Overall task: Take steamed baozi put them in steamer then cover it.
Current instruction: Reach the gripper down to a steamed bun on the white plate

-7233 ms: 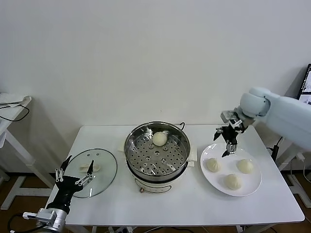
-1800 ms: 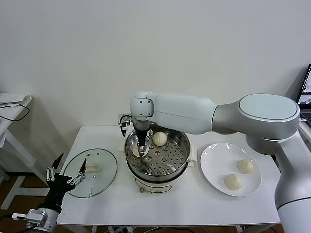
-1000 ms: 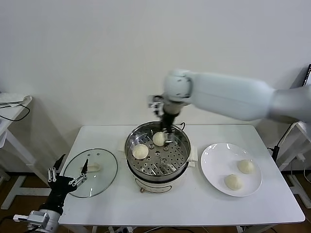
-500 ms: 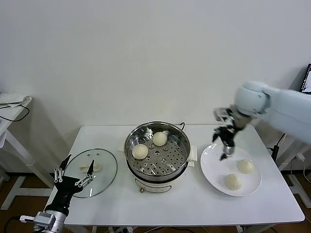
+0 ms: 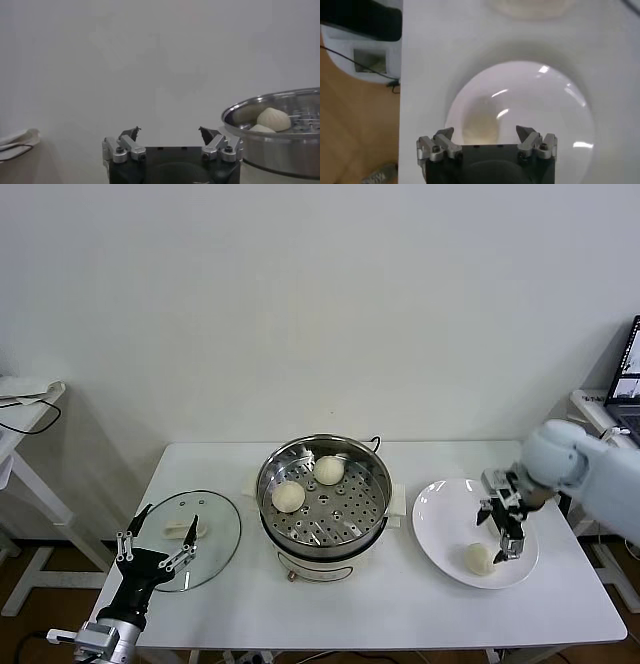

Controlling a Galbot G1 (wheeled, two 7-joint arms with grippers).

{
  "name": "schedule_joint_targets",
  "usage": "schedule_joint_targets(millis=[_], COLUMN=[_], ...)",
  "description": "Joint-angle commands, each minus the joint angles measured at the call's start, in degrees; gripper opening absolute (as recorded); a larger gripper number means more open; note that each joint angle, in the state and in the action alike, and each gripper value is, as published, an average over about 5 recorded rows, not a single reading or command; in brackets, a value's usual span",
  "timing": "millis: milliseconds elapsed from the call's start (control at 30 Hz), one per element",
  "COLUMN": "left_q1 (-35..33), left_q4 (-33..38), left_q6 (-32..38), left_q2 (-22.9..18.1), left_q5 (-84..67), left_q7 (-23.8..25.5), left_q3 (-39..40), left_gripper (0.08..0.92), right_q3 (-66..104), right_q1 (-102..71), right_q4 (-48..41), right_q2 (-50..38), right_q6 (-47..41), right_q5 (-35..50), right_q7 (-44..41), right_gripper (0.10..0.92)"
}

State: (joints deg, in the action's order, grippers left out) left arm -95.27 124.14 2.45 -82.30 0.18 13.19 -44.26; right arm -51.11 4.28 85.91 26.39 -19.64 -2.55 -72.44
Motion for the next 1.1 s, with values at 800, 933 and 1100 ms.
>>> schedule_joint_targets(millis=[800,933,1100], left_q1=[0.24,0.29,0.38], left_q4=[-0.40,-0.52,-0.82], left_q6=[0.24,0.25,0.30], left_q2=[0.59,0.64,0.71], left_q5=[1.06,1.10,1.33], left_q7=[-0.15,-0.16,-0.22], left_q3=[1.03,1.07,1.54], left_gripper=[0.823,0.823,0.823], right_q3=[17.07,17.09,17.15], right_q1=[-19.08,-19.12,-19.01], right_q4=[-7.25,-7.37,-7.39], right_q2=[5.10,5.27,5.44], right_q6=[0.99,0.91,0.88], right_q5=[-7.43,-7.40,-7.33], right_q7=[5.18,5.08,5.05], right_gripper=[0.823,0.807,0.725])
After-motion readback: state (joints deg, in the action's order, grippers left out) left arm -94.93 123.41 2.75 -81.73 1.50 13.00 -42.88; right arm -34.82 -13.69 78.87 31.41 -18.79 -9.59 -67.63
